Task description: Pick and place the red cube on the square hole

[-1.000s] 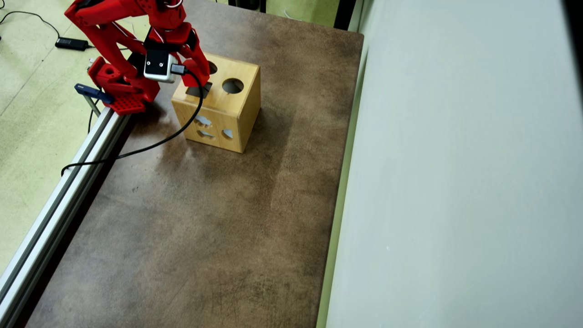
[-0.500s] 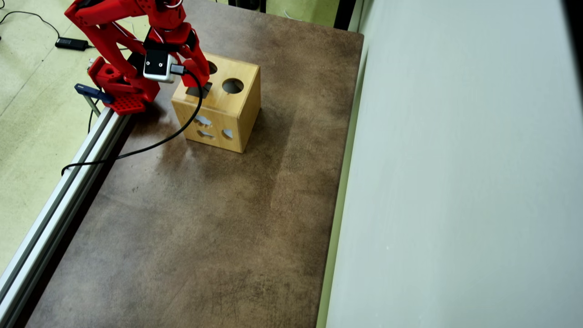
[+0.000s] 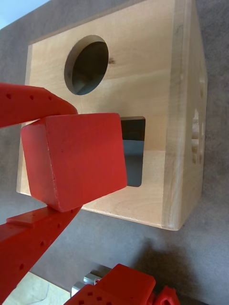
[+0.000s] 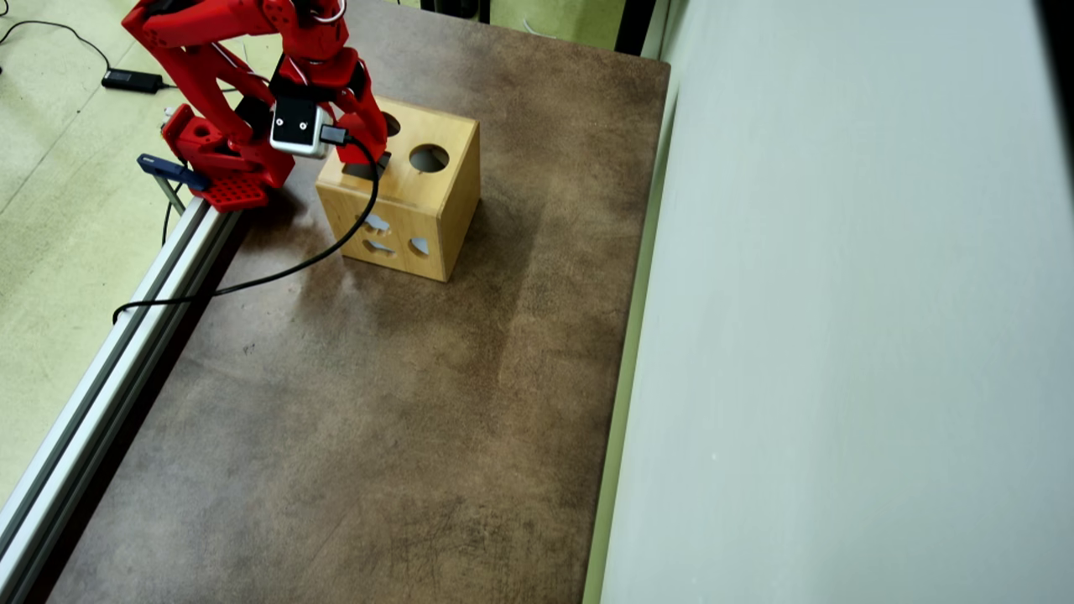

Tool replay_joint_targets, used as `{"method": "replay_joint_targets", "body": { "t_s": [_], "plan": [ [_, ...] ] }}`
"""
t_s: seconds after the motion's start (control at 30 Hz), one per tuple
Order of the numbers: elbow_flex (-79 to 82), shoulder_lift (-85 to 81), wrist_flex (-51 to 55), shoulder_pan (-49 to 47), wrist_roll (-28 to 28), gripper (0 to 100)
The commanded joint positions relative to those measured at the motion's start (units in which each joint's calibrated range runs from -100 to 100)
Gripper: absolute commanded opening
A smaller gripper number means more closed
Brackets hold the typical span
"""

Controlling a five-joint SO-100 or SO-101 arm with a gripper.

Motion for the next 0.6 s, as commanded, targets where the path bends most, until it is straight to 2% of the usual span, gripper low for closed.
{"method": "replay_joint_targets", "body": {
  "t_s": [0.0, 0.57],
  "plan": [
    [-0.19, 0.24, 0.49, 0.23, -0.2, 2],
    [2.4, 3.72, 0.49, 0.15, -0.15, 2]
  ]
}}
